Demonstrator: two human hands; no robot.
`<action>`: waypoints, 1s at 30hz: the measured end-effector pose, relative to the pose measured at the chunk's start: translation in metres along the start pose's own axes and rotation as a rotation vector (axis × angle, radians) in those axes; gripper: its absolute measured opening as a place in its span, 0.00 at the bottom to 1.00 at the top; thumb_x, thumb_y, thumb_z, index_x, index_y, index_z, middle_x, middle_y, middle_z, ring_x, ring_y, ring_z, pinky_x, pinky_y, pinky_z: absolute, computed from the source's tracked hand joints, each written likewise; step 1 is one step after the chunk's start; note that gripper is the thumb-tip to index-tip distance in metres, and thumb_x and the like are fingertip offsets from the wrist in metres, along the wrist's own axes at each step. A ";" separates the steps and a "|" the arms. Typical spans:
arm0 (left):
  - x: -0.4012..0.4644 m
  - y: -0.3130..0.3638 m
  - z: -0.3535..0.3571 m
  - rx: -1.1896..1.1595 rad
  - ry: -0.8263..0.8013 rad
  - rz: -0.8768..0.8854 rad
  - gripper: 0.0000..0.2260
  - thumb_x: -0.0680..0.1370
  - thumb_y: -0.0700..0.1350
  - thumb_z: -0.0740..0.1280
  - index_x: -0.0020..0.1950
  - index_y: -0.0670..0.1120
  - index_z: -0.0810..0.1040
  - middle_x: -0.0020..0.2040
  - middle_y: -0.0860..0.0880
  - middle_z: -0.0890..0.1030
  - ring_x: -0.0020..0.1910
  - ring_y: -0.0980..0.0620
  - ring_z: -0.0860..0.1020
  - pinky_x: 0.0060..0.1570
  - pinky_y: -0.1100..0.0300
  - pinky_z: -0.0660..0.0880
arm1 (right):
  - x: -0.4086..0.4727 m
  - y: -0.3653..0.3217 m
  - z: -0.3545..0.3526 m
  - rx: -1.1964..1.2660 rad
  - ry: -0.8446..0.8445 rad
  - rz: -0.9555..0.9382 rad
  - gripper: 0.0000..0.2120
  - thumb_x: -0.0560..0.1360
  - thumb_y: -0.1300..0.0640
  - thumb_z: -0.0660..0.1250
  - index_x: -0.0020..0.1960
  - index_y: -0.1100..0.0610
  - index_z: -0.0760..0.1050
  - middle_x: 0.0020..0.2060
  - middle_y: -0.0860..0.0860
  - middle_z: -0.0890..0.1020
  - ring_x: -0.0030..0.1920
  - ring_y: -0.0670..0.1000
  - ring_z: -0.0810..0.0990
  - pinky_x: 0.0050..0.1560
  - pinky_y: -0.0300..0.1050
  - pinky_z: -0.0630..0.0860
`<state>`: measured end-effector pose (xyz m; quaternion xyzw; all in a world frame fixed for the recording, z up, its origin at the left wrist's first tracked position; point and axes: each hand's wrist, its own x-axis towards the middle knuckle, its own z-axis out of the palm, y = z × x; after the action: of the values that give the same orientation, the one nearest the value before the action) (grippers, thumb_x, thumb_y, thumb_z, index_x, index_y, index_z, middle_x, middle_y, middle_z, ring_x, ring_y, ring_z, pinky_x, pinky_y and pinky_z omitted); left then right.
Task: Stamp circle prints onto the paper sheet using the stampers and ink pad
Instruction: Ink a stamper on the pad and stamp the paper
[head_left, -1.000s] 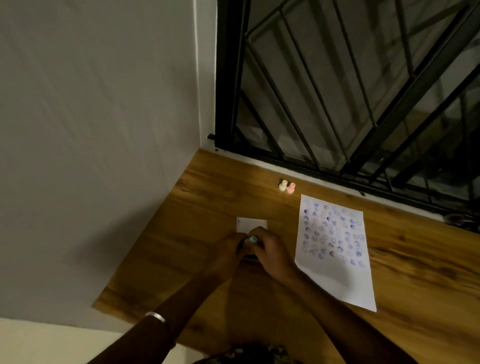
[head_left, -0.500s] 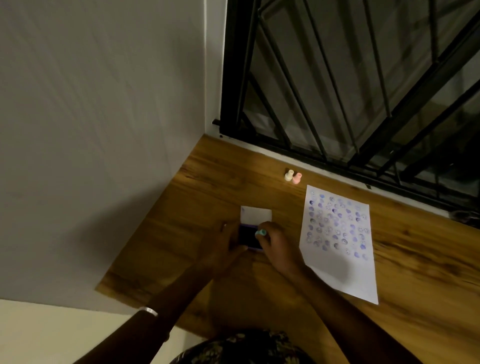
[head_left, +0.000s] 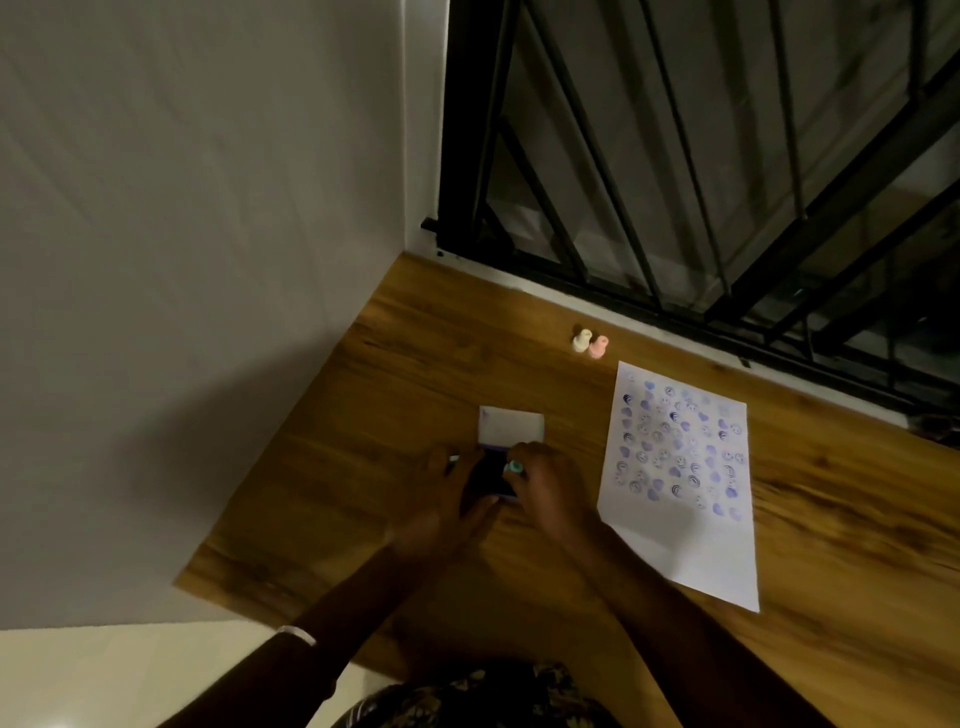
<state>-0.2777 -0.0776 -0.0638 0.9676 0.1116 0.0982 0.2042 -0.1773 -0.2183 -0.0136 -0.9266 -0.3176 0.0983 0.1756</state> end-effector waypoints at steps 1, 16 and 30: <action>-0.001 0.000 0.000 -0.004 -0.007 -0.006 0.27 0.76 0.69 0.54 0.70 0.56 0.66 0.64 0.46 0.73 0.59 0.47 0.75 0.53 0.51 0.76 | 0.000 0.001 0.000 0.005 -0.002 0.000 0.12 0.76 0.57 0.67 0.58 0.58 0.76 0.54 0.56 0.82 0.53 0.54 0.80 0.52 0.46 0.76; 0.000 -0.005 0.009 -0.024 -0.078 -0.084 0.28 0.74 0.73 0.52 0.70 0.62 0.62 0.65 0.49 0.71 0.59 0.48 0.74 0.54 0.50 0.75 | 0.002 0.003 0.001 0.059 -0.055 0.040 0.13 0.75 0.58 0.68 0.60 0.55 0.76 0.57 0.55 0.81 0.57 0.53 0.79 0.57 0.45 0.75; -0.002 0.003 -0.013 -0.183 -0.143 -0.096 0.27 0.75 0.66 0.61 0.71 0.57 0.65 0.69 0.46 0.68 0.64 0.45 0.71 0.62 0.51 0.72 | -0.038 0.025 -0.029 0.235 0.167 0.149 0.08 0.77 0.50 0.64 0.55 0.48 0.76 0.48 0.48 0.82 0.46 0.45 0.79 0.43 0.38 0.74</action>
<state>-0.2817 -0.0760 -0.0511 0.9429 0.1336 0.0286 0.3038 -0.1846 -0.2674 0.0058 -0.9256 -0.2185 0.0701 0.3010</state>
